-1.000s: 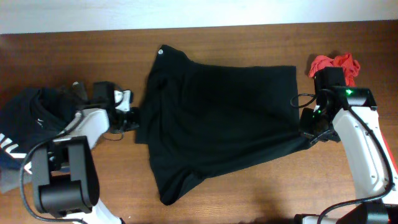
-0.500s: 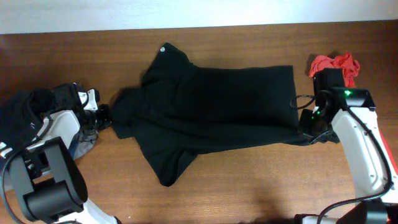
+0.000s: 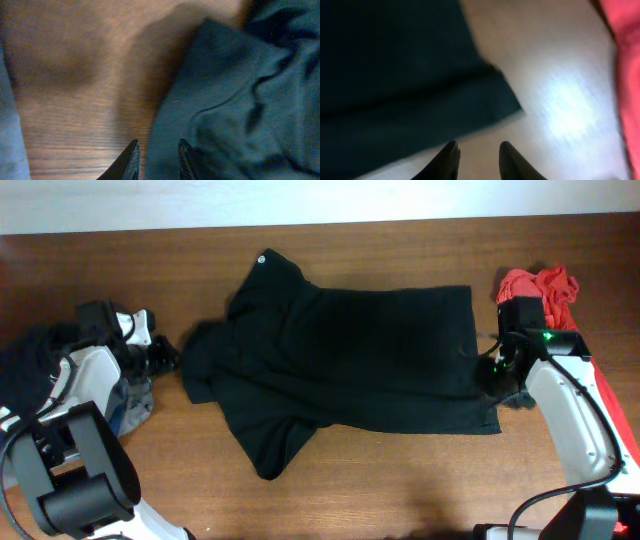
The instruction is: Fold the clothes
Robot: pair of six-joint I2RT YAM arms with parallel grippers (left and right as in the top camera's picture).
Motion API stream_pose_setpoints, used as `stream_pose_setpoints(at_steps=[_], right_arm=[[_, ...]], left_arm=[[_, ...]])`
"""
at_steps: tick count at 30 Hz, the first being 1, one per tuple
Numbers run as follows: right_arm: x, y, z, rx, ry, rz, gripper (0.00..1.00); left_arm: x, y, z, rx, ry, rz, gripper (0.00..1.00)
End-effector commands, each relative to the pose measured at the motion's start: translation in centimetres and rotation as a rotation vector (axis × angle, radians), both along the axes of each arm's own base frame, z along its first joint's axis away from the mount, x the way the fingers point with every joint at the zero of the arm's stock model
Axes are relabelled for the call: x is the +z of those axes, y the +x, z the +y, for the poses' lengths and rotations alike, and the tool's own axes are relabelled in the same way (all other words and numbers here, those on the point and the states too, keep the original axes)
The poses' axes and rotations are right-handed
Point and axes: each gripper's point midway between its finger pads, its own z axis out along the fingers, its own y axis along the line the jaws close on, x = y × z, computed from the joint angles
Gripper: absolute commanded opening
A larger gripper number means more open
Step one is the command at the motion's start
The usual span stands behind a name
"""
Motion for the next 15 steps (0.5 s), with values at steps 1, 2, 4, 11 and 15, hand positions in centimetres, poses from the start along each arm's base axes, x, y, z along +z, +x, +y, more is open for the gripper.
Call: stream_pose_setpoints(at_steps=[1,2,4,11,15], right_arm=[[0.8,3.0,2.5,0.1,0.145,-0.12,0.11],[0.9,4.1,3.0,0.111,0.172,-0.161,0.06],[0.7,6.0,3.6,0.128,0.211,-0.217,0.04],[-5.2,10.4,4.7,0.11,0.308,-0.218,0.04],[-8.0,12.4,5.6,0.131,0.37,-0.239,0.04]], left_arm=[[1.9,1.7,-1.2,-0.109,-0.005,-0.073,0.25],[2.2,1.9,-1.8,-0.14,0.003,-0.081,0.24],[2.8,2.4,-3.2,-0.203,0.018,-0.101,0.16],[3.9,3.0,-8.6,-0.38,0.042,-0.131,0.01],[4.4,4.2,-11.6,-0.482,0.077,-0.21,0.0]])
